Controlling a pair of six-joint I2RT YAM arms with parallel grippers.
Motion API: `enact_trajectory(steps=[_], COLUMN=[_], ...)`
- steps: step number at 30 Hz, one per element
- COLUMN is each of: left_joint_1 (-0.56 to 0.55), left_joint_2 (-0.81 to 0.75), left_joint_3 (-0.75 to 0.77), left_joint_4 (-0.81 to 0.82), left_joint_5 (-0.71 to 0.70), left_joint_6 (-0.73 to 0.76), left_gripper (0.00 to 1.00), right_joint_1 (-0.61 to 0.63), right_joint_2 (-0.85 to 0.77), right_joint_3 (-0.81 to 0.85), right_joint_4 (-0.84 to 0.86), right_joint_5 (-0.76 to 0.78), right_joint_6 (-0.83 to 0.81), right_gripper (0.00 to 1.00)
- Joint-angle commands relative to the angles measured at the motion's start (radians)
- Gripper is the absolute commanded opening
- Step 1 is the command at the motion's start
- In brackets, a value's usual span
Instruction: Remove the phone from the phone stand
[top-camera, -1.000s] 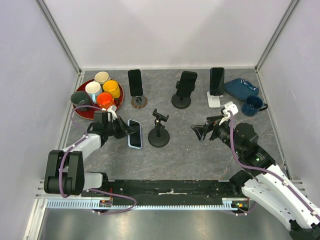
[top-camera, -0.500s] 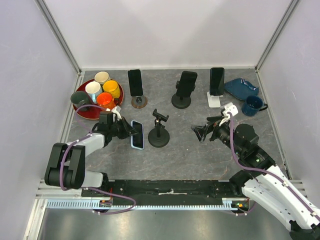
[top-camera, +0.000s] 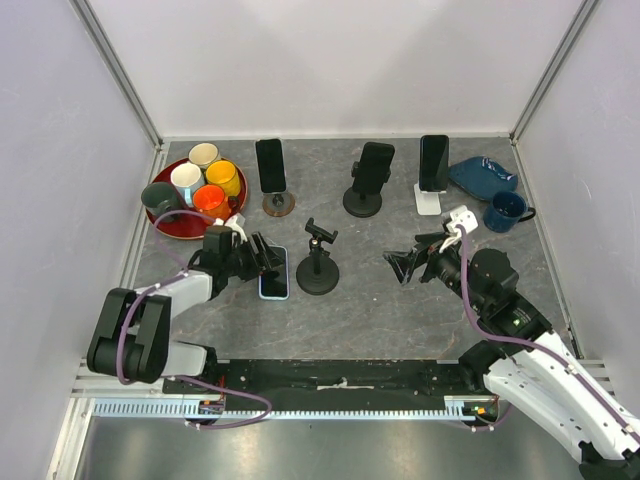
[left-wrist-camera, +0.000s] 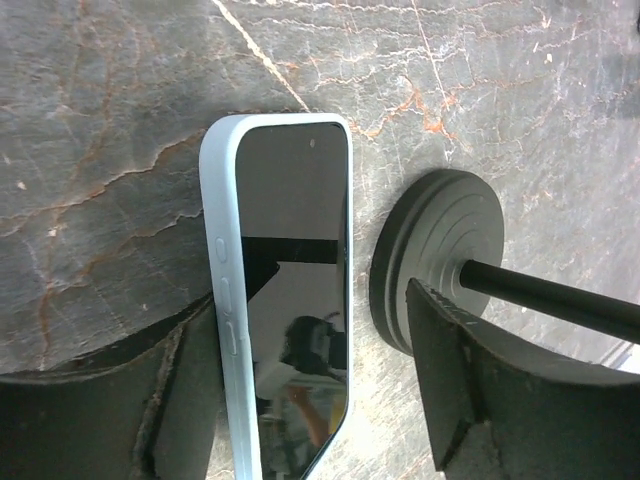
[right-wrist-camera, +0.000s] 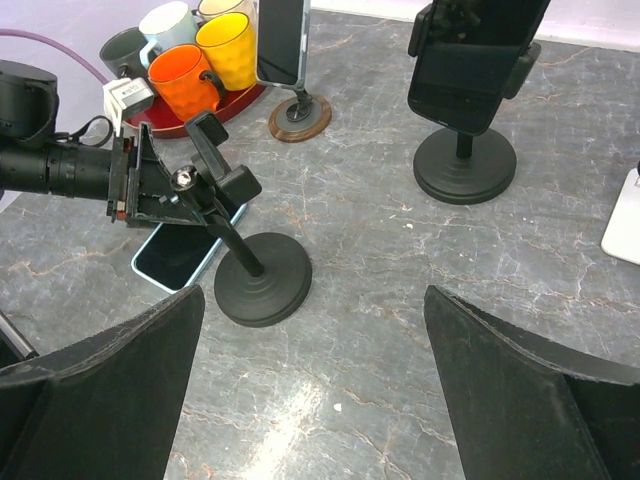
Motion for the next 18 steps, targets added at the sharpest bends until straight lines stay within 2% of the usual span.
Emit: enact_trajectory(steps=[1,2,8,15,18], left_joint_1=[-0.013,-0.014,-0.048,-0.149,-0.244], left_joint_2=[-0.055,-0.067,-0.159,-0.265,-0.329], left_joint_3=[-0.013,-0.013,0.02,0.134,0.25], left_joint_4=[-0.032,-0.043,-0.149,-0.331,-0.423], left_joint_5=[-0.103,-0.126,-0.236,-0.316,-0.354], left_joint_6=[0.023,0.026,0.072,0.156,0.231], left_gripper=[0.78,0.82,0.92,0.96,0.96], right_joint_1=[0.0,0.0,0.0,0.0,0.0], right_joint_2=[-0.014,-0.012,-0.028,-0.064,-0.096], right_joint_3=[0.032,0.036,0.06,0.105,0.103], right_joint_4=[-0.019,-0.024,-0.07,-0.166,-0.189], right_joint_5=[0.027,0.03,0.038,0.128,0.159], right_joint_6=[-0.02,-0.022,-0.034,-0.078,-0.089], right_gripper=[0.98,0.98,0.98,0.98,0.98])
